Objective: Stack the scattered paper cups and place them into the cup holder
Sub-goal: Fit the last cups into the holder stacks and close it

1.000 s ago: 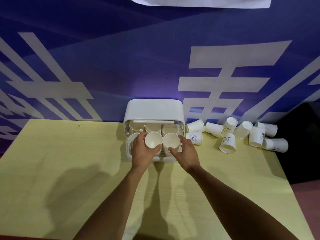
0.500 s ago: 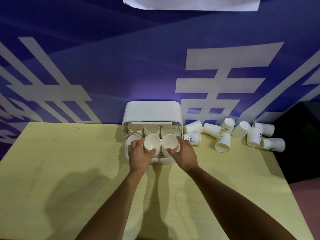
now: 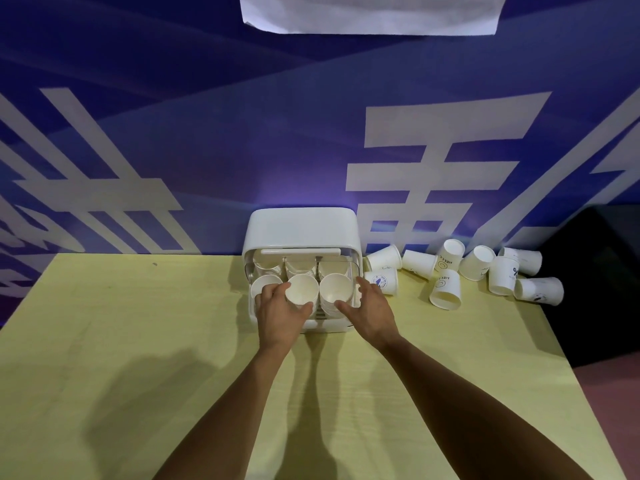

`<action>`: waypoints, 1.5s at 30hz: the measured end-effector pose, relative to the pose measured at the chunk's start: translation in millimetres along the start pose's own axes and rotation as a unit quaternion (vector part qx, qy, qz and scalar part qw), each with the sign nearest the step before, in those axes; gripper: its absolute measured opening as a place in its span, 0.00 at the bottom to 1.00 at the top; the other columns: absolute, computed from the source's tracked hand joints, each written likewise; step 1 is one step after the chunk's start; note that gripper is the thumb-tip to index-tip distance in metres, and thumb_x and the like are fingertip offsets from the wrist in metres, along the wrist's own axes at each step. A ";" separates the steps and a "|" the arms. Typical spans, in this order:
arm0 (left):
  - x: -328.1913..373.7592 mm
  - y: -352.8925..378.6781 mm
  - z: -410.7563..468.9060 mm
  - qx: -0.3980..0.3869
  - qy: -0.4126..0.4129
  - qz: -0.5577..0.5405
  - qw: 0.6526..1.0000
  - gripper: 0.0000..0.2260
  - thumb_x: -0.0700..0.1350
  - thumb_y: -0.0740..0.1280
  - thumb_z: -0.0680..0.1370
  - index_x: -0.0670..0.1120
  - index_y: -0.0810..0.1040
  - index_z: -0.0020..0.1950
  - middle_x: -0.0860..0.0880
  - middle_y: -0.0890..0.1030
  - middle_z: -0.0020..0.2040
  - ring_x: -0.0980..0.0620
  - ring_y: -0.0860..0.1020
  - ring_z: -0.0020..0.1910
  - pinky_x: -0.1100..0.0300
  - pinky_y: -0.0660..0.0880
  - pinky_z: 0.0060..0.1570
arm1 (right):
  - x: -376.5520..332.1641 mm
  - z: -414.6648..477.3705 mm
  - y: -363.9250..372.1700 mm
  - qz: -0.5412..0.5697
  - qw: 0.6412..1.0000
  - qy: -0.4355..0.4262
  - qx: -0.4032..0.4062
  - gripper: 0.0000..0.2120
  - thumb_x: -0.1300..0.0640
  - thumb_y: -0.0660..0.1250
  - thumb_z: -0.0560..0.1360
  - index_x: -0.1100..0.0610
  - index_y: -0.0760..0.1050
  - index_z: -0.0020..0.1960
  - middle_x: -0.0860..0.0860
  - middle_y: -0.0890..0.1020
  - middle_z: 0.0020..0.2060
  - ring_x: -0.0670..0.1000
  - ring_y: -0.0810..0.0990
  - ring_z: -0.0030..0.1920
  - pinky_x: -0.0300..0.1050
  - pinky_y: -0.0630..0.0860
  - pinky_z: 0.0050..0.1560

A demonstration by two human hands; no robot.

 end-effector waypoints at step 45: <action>125.7 239.0 35.4 -0.225 0.123 0.135 0.957 0.41 0.47 0.77 0.67 0.45 0.63 0.77 0.46 0.65 0.75 0.43 0.65 0.71 0.50 0.62 0.72 | 216.3 66.9 -99.7 -0.001 0.947 0.280 0.161 0.39 0.36 0.72 0.71 0.64 0.64 0.66 0.60 0.73 0.61 0.62 0.74 0.61 0.55 0.71 0.59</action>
Point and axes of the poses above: each hand's wrist, its own z-axis towards the middle knuckle, its own y-axis out of the palm, x = y × z, the point moved 7 cm from there along z, towards the middle knuckle
